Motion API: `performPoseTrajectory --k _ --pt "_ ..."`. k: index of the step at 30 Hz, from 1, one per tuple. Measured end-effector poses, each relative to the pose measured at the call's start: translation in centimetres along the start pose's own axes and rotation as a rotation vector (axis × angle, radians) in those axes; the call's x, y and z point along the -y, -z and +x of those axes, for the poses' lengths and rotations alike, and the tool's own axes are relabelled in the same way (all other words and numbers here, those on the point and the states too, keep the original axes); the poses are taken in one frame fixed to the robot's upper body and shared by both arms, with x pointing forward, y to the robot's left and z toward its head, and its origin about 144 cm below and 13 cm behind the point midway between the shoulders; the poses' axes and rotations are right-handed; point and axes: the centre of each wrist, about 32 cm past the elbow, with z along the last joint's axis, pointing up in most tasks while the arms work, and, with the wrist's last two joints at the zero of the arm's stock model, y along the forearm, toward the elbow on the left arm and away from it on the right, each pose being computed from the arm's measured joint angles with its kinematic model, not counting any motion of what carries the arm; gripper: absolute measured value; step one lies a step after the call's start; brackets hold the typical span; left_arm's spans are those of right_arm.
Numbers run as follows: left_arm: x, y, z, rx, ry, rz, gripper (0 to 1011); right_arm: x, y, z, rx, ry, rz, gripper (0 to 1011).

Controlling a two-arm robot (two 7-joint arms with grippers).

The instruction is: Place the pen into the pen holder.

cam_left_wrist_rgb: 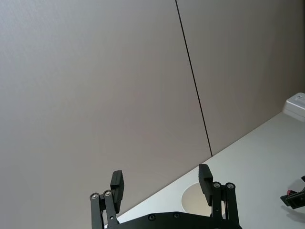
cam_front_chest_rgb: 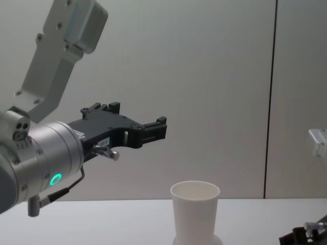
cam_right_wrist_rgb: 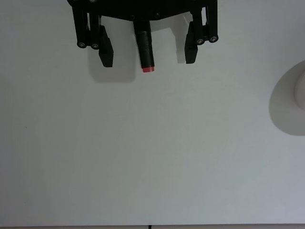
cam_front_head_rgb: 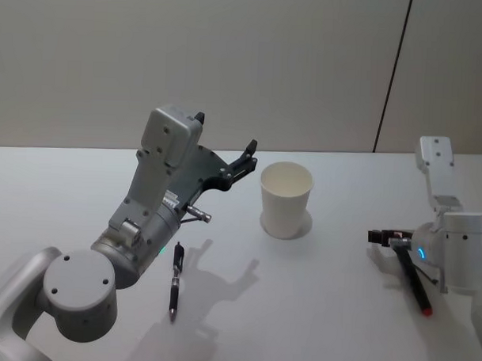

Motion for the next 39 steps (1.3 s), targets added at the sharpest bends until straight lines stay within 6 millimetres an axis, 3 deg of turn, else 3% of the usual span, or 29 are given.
performPoseTrajectory --k 6,7,14,18,27,39 --pt "0.0 0.0 0.0 0.0 0.0 0.0 1003 -0.2 0.1 0.0 0.003 0.003 -0.003 863" --pt "0.0 0.0 0.0 0.0 0.0 0.0 1003 -0.2 0.1 0.0 0.003 0.003 -0.004 803" --pt "0.0 0.0 0.0 0.0 0.0 0.0 1003 -0.5 0.3 0.0 0.009 0.005 -0.01 633" --pt "0.0 0.0 0.0 0.0 0.0 0.0 1003 -0.6 0.4 0.0 0.012 0.006 -0.013 447" --pt "0.0 0.0 0.0 0.0 0.0 0.0 1003 -0.9 0.6 0.1 0.015 0.009 -0.021 190" --pt "0.0 0.0 0.0 0.0 0.0 0.0 1003 -1.3 0.7 0.2 0.01 0.01 -0.022 157"
